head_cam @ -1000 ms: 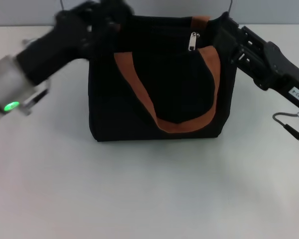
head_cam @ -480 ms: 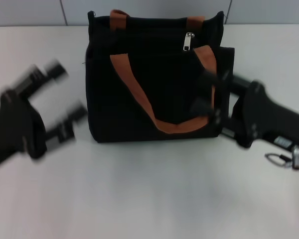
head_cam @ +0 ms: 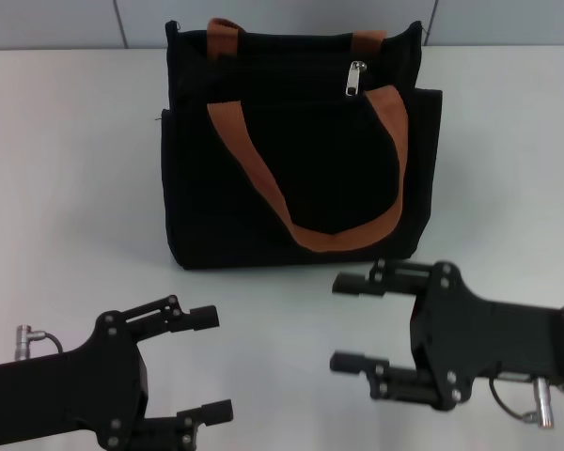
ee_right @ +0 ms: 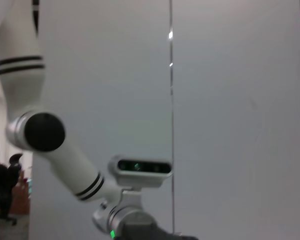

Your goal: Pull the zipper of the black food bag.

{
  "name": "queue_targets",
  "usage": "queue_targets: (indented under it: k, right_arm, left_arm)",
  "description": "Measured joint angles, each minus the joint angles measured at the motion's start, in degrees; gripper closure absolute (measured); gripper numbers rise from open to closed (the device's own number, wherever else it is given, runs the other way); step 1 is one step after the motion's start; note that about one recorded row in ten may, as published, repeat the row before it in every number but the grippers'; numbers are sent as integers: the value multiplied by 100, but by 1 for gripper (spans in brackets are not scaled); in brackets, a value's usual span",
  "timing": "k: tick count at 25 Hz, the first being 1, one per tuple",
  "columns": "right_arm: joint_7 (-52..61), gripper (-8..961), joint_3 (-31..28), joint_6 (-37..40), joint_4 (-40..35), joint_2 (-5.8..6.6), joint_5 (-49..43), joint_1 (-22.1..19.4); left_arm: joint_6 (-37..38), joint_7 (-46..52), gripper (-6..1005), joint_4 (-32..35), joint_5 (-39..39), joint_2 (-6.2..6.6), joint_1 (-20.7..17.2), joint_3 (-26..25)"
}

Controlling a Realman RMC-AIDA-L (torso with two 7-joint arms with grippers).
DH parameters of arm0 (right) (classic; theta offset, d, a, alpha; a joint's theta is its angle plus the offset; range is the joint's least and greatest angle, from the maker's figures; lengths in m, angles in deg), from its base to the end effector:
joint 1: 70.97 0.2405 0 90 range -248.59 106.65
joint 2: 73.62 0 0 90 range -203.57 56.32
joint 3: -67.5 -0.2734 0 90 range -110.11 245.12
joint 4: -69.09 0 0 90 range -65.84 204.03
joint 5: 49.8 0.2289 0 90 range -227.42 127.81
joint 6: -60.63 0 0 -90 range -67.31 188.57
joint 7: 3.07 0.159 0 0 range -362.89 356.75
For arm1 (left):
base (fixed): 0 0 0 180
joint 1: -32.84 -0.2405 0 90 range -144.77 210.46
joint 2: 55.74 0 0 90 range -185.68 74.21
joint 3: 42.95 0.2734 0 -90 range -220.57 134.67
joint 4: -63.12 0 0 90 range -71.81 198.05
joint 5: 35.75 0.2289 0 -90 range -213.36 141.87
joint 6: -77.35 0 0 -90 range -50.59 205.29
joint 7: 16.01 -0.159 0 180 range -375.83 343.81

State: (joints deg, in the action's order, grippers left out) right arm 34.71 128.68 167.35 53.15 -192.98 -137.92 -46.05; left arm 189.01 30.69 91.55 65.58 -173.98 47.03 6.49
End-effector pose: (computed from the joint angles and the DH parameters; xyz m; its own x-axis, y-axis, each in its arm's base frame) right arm 0.2555 0.2528 -0.0723 0.6178 0.0575 -0.7842 -0.0408 -0.9936 -0.1050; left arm -0.3058 0.2180 -0.0314 0.6945 0.0421 0.7183 0.1510 -0.9846 -0.0883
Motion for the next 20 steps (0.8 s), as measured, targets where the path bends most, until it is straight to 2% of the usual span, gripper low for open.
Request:
queue_targets:
  k: [8,15,20]
  right_arm:
    - [-231,227,9,-107,120,-9,-295,-124]
    - [-322,205,285,-542,272,-37,-287,-138]
    - [-368,189,285,-452,387,-43,-258,-161]
  left_arm:
    - [-231,1,181,-89,135,-14,58,74]
    - [-297,3,181,-96,143,-21,-5,273]
    - [-300,-1,181,-95,147,-24,-77,276]
